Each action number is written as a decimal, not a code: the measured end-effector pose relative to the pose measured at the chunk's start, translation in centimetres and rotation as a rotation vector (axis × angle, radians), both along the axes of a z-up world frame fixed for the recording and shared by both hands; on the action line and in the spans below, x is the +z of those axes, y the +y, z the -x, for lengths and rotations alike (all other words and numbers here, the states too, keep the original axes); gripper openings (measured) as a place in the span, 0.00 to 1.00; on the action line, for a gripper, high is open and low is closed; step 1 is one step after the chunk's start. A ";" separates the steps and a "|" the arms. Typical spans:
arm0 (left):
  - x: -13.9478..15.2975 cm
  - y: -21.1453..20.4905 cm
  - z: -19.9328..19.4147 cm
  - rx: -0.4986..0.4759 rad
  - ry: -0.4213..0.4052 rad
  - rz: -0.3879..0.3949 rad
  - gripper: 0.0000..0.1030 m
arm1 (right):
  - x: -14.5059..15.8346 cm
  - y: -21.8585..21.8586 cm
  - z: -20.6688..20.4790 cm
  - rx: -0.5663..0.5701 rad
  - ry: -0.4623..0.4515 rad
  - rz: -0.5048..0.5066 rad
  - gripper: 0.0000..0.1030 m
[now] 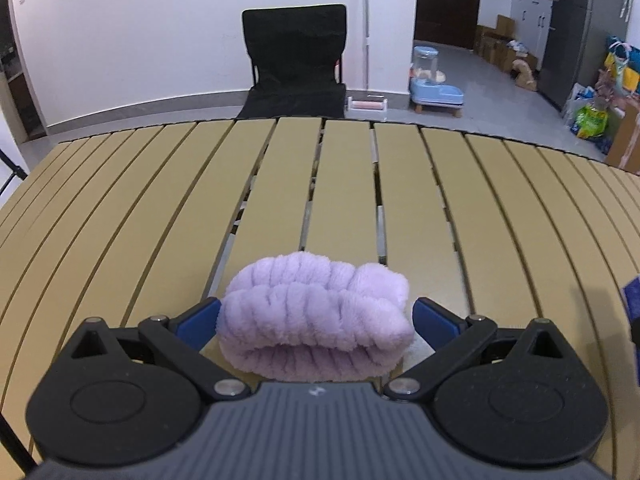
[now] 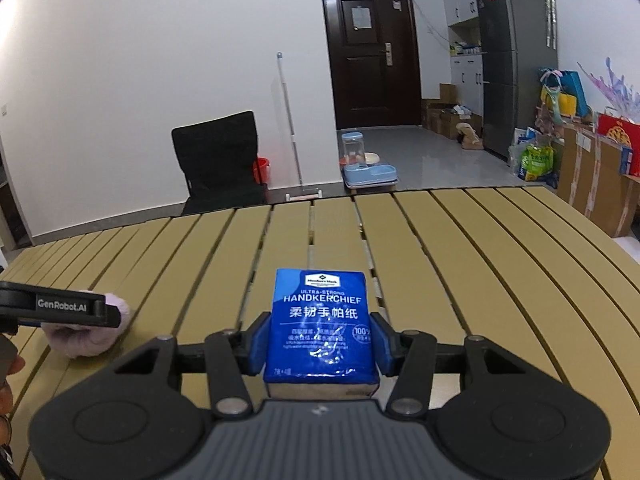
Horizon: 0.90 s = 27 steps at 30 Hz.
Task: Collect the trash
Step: 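Grasp the pink fluffy scrunchie with the left tool while right tool holds the tissue pack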
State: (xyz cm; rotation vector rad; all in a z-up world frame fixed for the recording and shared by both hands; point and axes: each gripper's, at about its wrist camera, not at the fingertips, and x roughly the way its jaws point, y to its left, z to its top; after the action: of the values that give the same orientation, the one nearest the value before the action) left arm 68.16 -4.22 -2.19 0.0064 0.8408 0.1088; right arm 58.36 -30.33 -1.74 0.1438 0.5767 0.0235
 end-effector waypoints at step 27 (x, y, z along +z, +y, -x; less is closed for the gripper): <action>3.1 0.4 5.5 -0.087 -0.086 0.000 0.27 | 1.7 -1.2 3.4 0.011 -0.027 -0.026 0.49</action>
State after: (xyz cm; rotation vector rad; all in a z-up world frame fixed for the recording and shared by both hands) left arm 62.70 -3.78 0.94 0.0382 0.7532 0.0272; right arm 54.98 -31.54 -0.06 0.1651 0.5505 0.0439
